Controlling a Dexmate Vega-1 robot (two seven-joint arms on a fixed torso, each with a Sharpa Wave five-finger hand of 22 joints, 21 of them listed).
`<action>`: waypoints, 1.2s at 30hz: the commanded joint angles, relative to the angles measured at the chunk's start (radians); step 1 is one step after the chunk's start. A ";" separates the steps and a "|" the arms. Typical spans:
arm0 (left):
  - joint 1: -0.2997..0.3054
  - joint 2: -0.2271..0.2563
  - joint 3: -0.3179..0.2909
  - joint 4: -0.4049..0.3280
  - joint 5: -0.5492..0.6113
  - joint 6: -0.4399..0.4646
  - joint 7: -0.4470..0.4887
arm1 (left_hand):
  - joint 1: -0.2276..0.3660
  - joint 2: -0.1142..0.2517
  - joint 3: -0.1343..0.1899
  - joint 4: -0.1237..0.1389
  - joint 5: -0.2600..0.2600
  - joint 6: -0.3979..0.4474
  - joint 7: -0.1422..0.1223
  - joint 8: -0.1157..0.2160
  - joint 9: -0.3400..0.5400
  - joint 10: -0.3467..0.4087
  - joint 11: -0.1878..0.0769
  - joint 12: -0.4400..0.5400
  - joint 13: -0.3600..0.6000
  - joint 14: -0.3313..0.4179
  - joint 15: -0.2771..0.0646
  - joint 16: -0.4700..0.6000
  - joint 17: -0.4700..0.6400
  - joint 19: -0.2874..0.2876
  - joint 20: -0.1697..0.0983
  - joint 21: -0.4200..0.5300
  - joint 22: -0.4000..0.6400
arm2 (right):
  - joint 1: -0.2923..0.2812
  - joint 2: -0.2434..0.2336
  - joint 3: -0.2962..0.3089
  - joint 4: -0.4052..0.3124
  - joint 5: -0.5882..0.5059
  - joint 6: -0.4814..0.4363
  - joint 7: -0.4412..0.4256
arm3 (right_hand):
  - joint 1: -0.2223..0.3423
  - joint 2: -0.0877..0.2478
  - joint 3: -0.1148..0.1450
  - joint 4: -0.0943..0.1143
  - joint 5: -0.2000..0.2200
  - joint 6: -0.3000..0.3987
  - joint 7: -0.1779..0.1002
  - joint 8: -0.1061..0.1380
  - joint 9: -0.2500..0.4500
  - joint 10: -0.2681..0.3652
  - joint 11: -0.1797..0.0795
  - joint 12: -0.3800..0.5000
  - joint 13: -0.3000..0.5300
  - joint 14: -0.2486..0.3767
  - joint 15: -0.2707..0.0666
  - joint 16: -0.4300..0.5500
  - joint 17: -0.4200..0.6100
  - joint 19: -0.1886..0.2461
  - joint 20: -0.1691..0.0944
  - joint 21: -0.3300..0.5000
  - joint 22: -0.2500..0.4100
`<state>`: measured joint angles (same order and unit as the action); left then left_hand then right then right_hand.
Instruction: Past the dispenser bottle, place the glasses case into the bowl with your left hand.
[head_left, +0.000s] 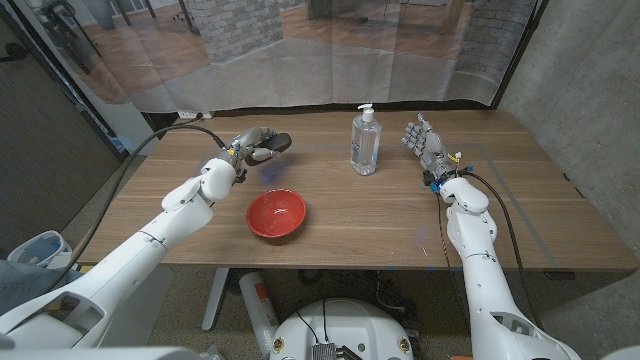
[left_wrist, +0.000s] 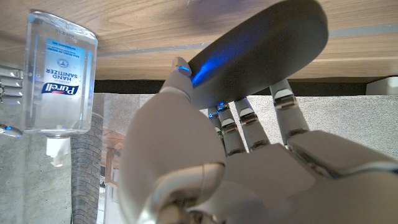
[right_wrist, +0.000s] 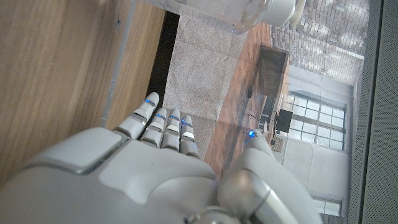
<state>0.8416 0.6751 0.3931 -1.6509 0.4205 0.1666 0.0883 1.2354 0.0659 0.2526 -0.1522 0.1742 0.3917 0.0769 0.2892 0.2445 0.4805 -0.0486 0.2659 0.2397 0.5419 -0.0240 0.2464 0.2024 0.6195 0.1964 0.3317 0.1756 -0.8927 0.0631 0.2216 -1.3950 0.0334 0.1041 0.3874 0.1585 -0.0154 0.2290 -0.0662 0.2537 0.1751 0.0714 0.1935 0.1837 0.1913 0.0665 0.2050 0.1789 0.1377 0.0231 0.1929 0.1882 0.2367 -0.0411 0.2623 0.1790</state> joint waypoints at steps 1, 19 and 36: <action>0.053 0.020 -0.060 -0.023 -0.034 -0.052 0.007 | 0.059 0.066 0.052 0.008 0.004 0.009 0.001 0.005 0.003 0.023 0.005 0.006 0.004 0.042 -0.037 -0.007 0.004 0.121 -0.129 -0.007 0.003 | 0.011 -0.003 -0.003 0.008 -0.008 -0.007 -0.003 | 0.001 0.012 -0.003 -0.006 -0.002 0.007 0.003 0.002 0.004 0.004 0.002 0.001 0.003 0.009 0.000 0.000 0.002 0.009 -0.008 -0.003 0.006; 0.135 0.042 -0.123 -0.077 -0.073 -0.133 0.004 | 0.055 0.062 0.053 0.013 0.004 0.020 -0.001 0.005 0.002 0.025 0.000 0.002 0.007 0.048 -0.037 -0.012 0.003 0.122 -0.126 -0.011 0.003 | -0.006 0.002 -0.002 -0.023 -0.011 -0.022 -0.019 | 0.003 0.013 -0.003 -0.008 -0.002 0.005 0.003 0.001 0.004 0.003 -0.001 0.000 0.003 0.009 0.000 -0.001 0.002 0.011 -0.008 -0.006 0.006; 0.228 0.068 -0.194 -0.157 -0.076 -0.184 0.011 | 0.049 0.060 0.054 0.018 0.004 0.002 -0.004 -0.009 0.000 0.000 -0.002 -0.015 0.009 0.021 -0.030 -0.029 0.004 0.099 -0.125 -0.026 0.004 | -0.005 0.000 -0.002 -0.021 -0.013 -0.027 -0.020 | 0.004 0.014 -0.005 -0.009 -0.003 0.006 0.003 0.002 0.004 0.009 0.000 0.003 0.003 0.014 0.000 0.000 0.002 0.015 -0.009 -0.009 0.006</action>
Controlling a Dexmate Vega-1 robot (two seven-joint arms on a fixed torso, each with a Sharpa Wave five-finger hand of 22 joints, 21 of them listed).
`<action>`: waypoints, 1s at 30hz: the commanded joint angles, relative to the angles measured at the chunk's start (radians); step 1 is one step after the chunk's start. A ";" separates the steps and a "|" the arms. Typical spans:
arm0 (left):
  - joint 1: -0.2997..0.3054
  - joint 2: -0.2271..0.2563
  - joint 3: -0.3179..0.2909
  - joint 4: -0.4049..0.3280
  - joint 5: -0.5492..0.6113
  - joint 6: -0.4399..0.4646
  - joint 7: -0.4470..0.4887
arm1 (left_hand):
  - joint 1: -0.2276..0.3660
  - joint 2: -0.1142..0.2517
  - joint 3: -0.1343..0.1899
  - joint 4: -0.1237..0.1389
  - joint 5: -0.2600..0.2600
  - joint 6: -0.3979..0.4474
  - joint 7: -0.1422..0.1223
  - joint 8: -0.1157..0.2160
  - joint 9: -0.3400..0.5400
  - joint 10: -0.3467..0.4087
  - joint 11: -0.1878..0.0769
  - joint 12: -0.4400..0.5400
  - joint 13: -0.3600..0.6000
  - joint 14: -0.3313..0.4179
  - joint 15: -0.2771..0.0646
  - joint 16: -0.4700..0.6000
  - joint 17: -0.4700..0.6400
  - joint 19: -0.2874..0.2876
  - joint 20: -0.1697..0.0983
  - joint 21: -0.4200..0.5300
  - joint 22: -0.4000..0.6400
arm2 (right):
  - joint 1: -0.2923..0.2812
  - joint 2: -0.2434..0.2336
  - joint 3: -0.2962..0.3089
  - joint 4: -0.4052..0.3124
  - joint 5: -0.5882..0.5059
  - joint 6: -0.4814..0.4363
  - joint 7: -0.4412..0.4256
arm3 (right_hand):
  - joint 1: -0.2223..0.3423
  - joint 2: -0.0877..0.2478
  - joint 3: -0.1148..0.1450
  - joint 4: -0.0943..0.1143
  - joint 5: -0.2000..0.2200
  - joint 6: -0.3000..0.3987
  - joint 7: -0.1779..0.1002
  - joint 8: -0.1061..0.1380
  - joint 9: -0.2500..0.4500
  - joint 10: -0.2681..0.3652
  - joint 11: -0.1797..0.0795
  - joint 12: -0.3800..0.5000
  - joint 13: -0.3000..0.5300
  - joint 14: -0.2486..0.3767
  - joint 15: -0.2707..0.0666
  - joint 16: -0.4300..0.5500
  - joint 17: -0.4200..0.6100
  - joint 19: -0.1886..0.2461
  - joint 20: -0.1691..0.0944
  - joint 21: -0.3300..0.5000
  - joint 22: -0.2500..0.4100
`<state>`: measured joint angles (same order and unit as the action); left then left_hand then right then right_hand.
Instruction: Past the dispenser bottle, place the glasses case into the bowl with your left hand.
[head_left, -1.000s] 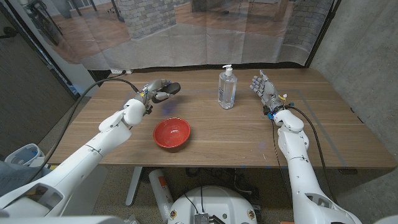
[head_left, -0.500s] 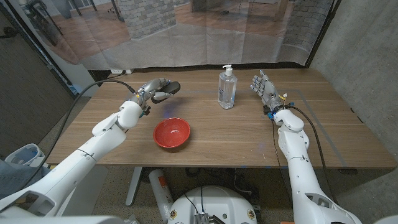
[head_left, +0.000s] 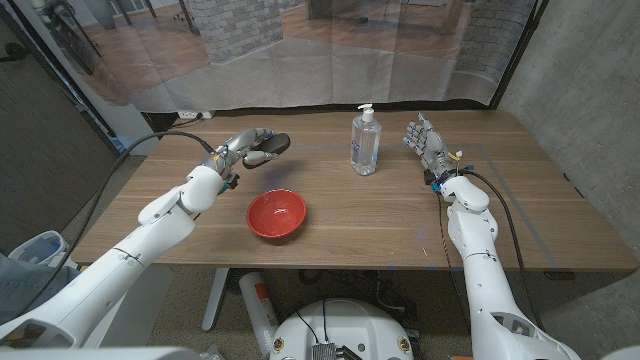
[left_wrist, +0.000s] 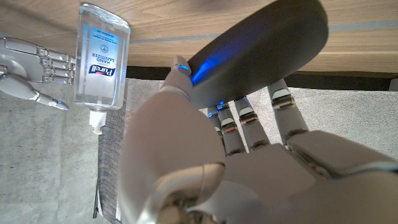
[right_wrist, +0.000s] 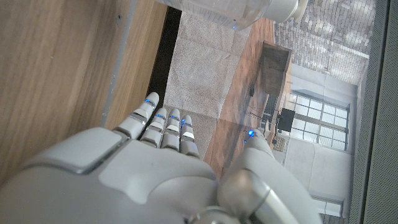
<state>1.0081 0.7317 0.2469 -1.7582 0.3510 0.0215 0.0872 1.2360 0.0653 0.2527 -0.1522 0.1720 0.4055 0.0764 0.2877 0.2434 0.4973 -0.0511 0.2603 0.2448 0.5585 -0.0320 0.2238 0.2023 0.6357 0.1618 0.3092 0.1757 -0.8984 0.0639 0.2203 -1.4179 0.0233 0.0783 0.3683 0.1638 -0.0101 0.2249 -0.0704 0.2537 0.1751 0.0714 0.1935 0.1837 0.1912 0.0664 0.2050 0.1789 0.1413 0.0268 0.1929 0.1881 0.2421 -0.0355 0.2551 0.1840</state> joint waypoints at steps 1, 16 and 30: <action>0.065 0.012 -0.052 -0.052 -0.011 -0.043 0.007 | 0.048 0.061 0.054 0.018 0.006 -0.011 -0.003 -0.007 0.001 -0.018 0.002 -0.010 0.004 0.003 -0.022 -0.007 0.004 0.082 -0.090 -0.005 0.004 | 0.000 -0.001 -0.002 -0.001 -0.004 -0.002 -0.002 | -0.001 0.009 0.000 -0.005 -0.003 0.006 0.003 0.002 0.004 0.010 0.001 0.003 0.003 0.010 -0.003 0.001 0.002 0.010 -0.014 -0.002 0.001; 0.105 -0.003 -0.093 -0.048 -0.064 -0.139 -0.013 | 0.048 0.062 0.057 0.019 0.006 0.003 -0.005 -0.006 0.000 -0.004 -0.004 -0.008 0.004 0.010 -0.021 -0.007 0.005 0.083 -0.093 -0.008 0.004 | -0.007 -0.004 -0.003 -0.020 -0.007 -0.016 -0.002 | -0.001 0.010 -0.001 -0.006 -0.003 0.008 0.005 0.002 0.004 0.011 0.000 0.003 0.003 0.012 -0.004 0.001 0.002 0.013 -0.015 -0.005 0.002; 0.144 -0.007 -0.120 -0.075 -0.071 -0.179 -0.038 | 0.046 0.061 0.058 0.020 0.006 0.010 -0.007 -0.006 -0.001 -0.002 0.000 -0.010 0.006 0.016 -0.022 -0.006 0.006 0.086 -0.094 -0.010 0.005 | -0.011 -0.006 -0.004 -0.032 -0.005 -0.025 0.000 | -0.001 0.011 -0.002 -0.007 -0.004 0.007 0.003 0.002 0.004 0.014 -0.002 0.004 0.003 0.015 -0.004 0.001 0.002 0.015 -0.014 -0.007 0.002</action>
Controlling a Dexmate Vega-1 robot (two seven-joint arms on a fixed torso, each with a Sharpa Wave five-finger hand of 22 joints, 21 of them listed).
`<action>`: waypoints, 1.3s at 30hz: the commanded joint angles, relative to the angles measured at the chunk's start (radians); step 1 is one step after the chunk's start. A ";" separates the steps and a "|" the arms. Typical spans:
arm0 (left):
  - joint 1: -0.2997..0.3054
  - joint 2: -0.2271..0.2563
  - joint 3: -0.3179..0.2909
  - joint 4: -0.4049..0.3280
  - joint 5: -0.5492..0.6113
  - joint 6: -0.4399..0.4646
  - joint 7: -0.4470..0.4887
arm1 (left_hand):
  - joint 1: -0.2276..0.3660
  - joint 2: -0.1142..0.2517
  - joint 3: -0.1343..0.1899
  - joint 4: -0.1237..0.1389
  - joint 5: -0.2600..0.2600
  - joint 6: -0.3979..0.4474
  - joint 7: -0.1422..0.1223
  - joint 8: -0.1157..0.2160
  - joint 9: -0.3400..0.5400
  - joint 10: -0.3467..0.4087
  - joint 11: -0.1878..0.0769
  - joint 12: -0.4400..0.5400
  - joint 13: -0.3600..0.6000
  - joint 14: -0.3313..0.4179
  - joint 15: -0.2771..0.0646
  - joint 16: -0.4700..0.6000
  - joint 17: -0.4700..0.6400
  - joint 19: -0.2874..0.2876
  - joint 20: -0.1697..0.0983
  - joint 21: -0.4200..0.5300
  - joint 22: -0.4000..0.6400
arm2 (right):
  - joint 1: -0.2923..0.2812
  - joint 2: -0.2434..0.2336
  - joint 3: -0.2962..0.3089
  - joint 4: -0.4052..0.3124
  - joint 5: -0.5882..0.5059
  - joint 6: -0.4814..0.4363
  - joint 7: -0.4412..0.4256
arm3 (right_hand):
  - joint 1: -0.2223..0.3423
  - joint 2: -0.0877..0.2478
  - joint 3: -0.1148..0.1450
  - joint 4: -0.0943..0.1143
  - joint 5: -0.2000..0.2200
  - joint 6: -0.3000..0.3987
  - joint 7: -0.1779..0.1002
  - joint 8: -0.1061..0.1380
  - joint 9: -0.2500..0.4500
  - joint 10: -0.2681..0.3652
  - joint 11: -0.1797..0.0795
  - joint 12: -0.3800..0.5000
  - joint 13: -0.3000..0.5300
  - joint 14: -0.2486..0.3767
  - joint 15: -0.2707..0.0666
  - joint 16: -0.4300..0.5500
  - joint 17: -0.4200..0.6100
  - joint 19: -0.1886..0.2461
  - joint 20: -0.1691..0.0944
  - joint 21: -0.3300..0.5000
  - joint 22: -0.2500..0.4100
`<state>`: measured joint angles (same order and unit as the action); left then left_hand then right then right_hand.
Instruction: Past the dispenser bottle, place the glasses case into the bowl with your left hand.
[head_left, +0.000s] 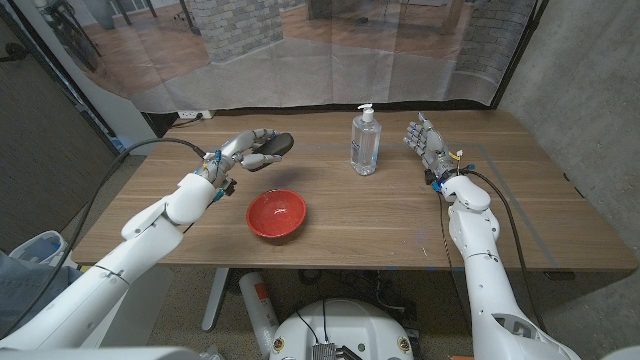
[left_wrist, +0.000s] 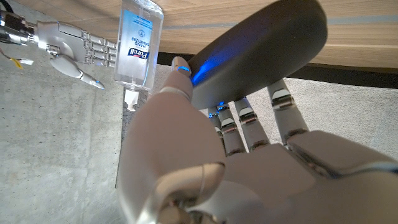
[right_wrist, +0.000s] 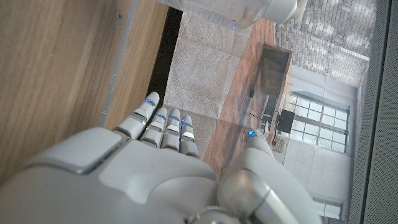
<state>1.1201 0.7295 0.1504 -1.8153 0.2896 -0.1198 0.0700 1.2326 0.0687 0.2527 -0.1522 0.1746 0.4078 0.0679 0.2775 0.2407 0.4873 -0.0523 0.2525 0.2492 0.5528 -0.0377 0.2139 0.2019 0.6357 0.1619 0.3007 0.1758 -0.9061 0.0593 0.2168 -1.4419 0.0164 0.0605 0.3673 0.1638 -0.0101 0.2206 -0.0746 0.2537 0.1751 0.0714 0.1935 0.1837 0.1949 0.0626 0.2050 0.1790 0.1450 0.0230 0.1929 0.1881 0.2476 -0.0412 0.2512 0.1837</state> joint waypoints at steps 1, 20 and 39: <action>0.034 -0.006 -0.025 -0.017 -0.009 -0.042 -0.020 | 0.049 0.057 0.059 0.020 0.003 0.009 0.001 0.004 0.002 0.009 -0.001 -0.002 0.002 0.023 -0.017 0.004 0.006 0.087 -0.093 -0.001 0.005 | -0.003 -0.001 0.000 -0.008 0.002 -0.008 0.001 | 0.000 0.011 0.002 -0.002 -0.004 0.007 0.003 0.002 0.004 0.011 0.003 0.004 0.003 0.011 0.000 0.001 0.002 0.009 -0.009 -0.003 0.002; 0.111 -0.009 -0.076 -0.035 -0.025 -0.148 -0.034 | 0.045 0.058 0.060 0.023 0.003 0.019 0.005 0.004 0.001 0.021 0.000 -0.001 0.005 0.036 -0.015 0.006 0.007 0.098 -0.097 -0.002 0.004 | 0.001 0.001 -0.008 -0.001 -0.001 0.001 0.002 | 0.000 0.012 0.001 -0.003 -0.004 0.009 0.004 0.003 0.004 0.011 0.004 0.003 0.003 0.012 0.001 0.001 0.002 0.012 -0.008 -0.007 0.002; 0.173 -0.030 -0.120 -0.045 -0.034 -0.217 -0.052 | 0.041 0.059 0.062 0.025 0.003 0.024 0.005 0.002 0.002 0.027 -0.003 -0.002 0.008 0.037 -0.015 0.004 0.008 0.099 -0.093 -0.006 0.004 | 0.009 0.001 -0.013 0.005 -0.001 0.007 0.007 | 0.001 0.014 0.000 -0.004 -0.005 0.008 0.004 0.002 0.004 0.011 0.002 0.003 0.003 0.012 0.001 0.000 0.003 0.014 -0.008 -0.011 0.002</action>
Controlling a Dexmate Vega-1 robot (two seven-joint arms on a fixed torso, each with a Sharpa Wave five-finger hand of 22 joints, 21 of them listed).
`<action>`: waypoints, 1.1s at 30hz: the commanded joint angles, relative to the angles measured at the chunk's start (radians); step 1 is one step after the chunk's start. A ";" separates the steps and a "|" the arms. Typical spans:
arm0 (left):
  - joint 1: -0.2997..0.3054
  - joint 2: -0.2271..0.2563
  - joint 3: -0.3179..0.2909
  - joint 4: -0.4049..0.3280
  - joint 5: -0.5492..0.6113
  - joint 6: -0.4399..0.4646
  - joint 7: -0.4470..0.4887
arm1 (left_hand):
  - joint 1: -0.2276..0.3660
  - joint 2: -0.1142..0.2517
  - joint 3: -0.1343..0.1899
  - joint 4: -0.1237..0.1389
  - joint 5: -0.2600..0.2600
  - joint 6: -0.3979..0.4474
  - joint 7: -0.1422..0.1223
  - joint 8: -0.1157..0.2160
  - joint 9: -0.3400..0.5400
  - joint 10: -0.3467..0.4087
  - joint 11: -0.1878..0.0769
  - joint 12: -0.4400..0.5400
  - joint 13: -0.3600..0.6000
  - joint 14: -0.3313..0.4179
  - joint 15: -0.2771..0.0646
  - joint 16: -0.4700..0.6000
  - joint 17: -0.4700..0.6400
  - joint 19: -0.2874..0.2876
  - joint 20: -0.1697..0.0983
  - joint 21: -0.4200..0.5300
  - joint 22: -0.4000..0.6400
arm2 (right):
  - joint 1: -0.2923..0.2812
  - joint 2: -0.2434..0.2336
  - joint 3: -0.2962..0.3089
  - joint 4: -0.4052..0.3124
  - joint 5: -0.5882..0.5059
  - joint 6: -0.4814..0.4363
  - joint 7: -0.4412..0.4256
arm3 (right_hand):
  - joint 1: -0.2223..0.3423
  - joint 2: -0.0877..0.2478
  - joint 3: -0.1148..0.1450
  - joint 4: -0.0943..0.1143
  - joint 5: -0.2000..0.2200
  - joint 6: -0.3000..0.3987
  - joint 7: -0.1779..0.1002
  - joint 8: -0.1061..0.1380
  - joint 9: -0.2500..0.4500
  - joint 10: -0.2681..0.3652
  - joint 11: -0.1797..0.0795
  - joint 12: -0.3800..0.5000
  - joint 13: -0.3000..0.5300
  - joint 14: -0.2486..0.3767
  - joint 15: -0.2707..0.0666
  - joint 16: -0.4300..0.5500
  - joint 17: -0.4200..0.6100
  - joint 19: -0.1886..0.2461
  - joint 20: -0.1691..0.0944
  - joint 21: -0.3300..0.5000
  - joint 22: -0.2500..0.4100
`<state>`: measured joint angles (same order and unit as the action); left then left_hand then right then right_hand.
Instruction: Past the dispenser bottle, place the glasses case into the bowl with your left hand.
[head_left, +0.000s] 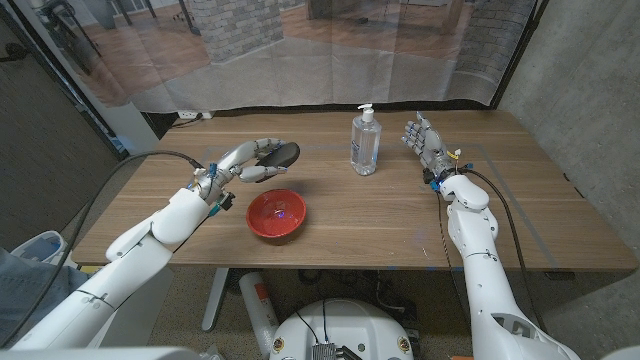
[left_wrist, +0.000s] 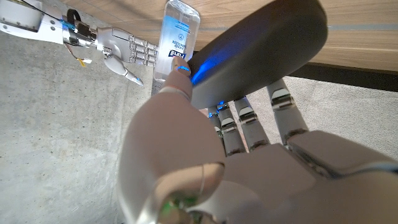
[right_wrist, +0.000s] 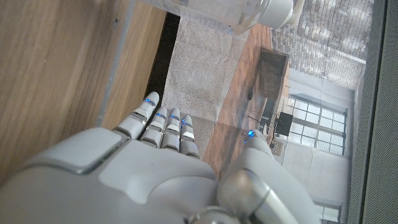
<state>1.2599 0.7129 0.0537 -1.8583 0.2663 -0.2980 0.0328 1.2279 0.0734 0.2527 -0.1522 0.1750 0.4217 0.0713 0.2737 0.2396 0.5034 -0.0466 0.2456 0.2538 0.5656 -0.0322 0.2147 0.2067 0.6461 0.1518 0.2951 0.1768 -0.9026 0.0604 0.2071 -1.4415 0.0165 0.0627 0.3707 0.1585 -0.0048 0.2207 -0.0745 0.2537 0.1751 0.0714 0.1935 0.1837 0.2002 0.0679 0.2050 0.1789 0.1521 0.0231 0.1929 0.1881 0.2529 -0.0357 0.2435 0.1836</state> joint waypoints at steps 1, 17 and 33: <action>0.036 -0.015 -0.025 0.001 -0.015 -0.046 -0.017 | 0.045 0.054 0.062 0.025 0.003 0.011 0.002 0.006 0.003 0.009 -0.011 0.004 0.003 0.025 -0.020 0.003 0.003 0.089 -0.084 0.000 0.003 | 0.007 -0.002 -0.004 0.007 -0.001 0.007 0.006 | 0.006 0.009 -0.001 -0.004 -0.005 0.008 0.003 0.002 0.004 0.005 -0.003 0.003 0.003 0.005 0.001 0.000 0.003 0.008 -0.014 -0.003 0.003; 0.091 -0.027 -0.057 -0.009 -0.011 -0.120 -0.030 | 0.042 0.053 0.064 0.026 0.002 0.012 0.001 0.003 0.002 0.011 -0.007 0.002 0.005 0.026 -0.019 0.001 0.003 0.090 -0.083 -0.004 0.003 | 0.008 0.002 -0.007 0.013 -0.001 0.013 0.008 | 0.007 0.010 -0.002 -0.005 -0.006 0.008 0.004 0.002 0.004 0.005 -0.003 0.002 0.003 0.005 0.000 0.000 0.003 0.010 -0.014 -0.006 0.003; 0.145 -0.051 -0.088 -0.034 0.008 -0.167 -0.037 | 0.039 0.051 0.064 0.027 0.002 0.014 0.000 0.001 0.002 0.013 -0.005 -0.001 0.006 0.022 -0.017 -0.002 0.003 0.088 -0.083 -0.008 0.003 | 0.011 -0.003 -0.009 0.011 -0.002 0.006 0.015 | 0.008 0.012 -0.003 -0.006 -0.006 0.008 0.003 0.002 0.004 0.007 -0.004 0.003 0.003 0.005 0.001 -0.001 0.003 0.011 -0.014 -0.009 0.003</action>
<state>1.3761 0.6778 -0.0185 -1.8799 0.2645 -0.4362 0.0054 1.2271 0.0742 0.2527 -0.1522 0.1670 0.4308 0.0730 0.2699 0.2397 0.5070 -0.0500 0.2377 0.2583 0.5657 -0.0323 0.2101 0.2072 0.6462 0.1518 0.2881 0.1770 -0.8943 0.0610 0.1986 -1.4303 0.0152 0.0744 0.3807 0.1638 0.0004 0.2165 -0.0787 0.2468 0.1751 0.0714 0.1935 0.1837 0.2001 0.0679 0.2050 0.1790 0.1520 0.0231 0.1929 0.1881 0.2565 -0.0394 0.2357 0.1835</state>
